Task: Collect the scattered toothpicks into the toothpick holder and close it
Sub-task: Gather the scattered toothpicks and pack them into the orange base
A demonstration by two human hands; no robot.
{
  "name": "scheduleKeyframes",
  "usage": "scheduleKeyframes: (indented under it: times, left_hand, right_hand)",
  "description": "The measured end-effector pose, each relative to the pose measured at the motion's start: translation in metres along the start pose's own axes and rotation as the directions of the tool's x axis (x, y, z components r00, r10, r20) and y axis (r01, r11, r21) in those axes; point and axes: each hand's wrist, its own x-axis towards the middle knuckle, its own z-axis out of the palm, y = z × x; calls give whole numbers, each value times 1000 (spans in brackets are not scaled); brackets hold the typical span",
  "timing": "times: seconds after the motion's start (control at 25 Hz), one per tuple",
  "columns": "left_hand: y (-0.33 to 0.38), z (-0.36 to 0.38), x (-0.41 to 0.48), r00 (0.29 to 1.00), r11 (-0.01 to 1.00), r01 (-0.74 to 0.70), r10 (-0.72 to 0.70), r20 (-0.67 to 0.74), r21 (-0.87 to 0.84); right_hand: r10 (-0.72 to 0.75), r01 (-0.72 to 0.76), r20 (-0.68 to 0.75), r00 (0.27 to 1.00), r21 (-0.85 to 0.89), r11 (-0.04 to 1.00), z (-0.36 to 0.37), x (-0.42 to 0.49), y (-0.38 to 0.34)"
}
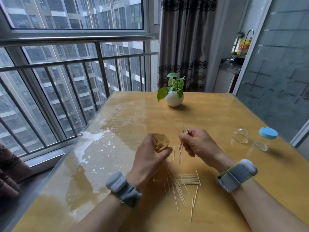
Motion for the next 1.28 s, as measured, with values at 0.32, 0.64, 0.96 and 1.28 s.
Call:
scheduleKeyframes:
  times: [0.32, 0.64, 0.96, 1.28]
  left_hand:
    - [2, 29, -4, 990, 997, -70, 69, 122, 7]
    - [5, 24, -8, 993, 995, -94, 96, 74, -31]
    - [2, 22, -8, 993, 993, -104, 107, 56, -58]
    - [2, 24, -10, 982, 986, -166, 167, 84, -20]
  right_hand:
    - [-162, 248, -300, 940, 273, 930, 11, 3, -6]
    - [-467, 407, -196, 862, -281, 869, 21, -4, 12]
    - [-400, 375, -32, 916, -287, 882, 22, -4, 15]
    - [-342, 341, 29, 939, -183, 922, 22, -4, 9]
